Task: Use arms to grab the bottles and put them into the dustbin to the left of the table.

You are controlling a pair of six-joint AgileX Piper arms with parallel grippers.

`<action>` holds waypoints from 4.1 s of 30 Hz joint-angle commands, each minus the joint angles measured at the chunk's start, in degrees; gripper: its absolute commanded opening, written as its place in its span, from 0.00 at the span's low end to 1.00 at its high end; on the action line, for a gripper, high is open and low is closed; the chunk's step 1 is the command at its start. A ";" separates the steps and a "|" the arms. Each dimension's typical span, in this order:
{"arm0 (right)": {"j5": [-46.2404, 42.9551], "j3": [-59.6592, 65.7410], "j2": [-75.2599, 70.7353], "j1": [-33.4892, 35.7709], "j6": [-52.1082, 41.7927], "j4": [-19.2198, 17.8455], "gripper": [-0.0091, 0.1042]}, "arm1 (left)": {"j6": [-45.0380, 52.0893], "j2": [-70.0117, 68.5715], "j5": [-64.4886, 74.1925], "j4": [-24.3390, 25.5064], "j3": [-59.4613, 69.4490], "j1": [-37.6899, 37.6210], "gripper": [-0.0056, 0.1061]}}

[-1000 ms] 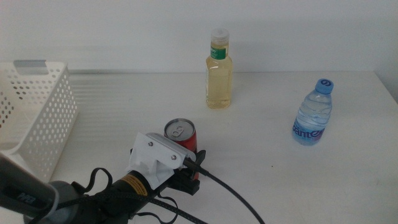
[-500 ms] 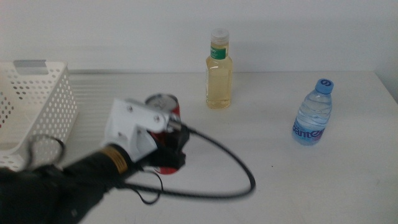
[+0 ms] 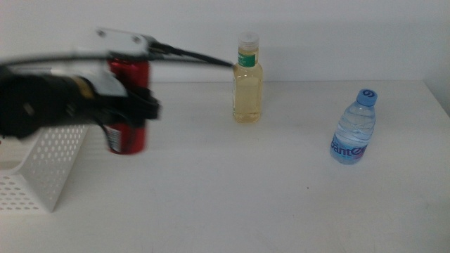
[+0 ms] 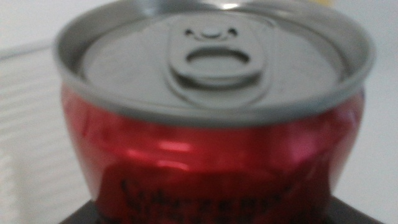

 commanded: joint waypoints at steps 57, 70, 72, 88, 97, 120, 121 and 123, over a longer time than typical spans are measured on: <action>-3.86 -0.30 -1.55 -0.37 -0.68 -0.76 0.64 | 20.65 38.42 37.75 -6.82 -40.78 36.46 0.12; -3.86 -0.30 -1.55 -0.37 -0.68 -0.81 0.64 | 20.76 38.41 38.95 -2.77 -41.12 36.46 0.84; -3.86 -0.30 -1.55 -0.37 -0.68 -0.81 0.64 | 20.76 38.34 40.54 -2.64 -41.91 36.46 0.86; -3.86 -0.30 -1.55 -0.37 -0.68 -0.81 0.64 | 15.04 20.83 44.94 -9.86 -45.43 30.08 0.86; -3.86 -0.30 -1.55 -0.37 -0.68 -0.81 0.64 | 15.29 8.84 48.09 -10.64 -45.43 22.22 0.86; -3.86 -0.30 -1.55 -0.37 -0.68 -0.75 0.64 | 13.07 -30.41 22.97 -15.75 -3.11 7.53 0.86; -3.86 -0.30 -1.55 -0.37 -0.68 -0.75 0.64 | 13.07 -31.55 22.12 -16.03 -1.89 7.27 0.86; -3.86 -0.30 -1.55 -0.37 -0.68 -0.75 0.64 | 13.07 -33.37 19.29 -16.78 1.28 6.32 0.86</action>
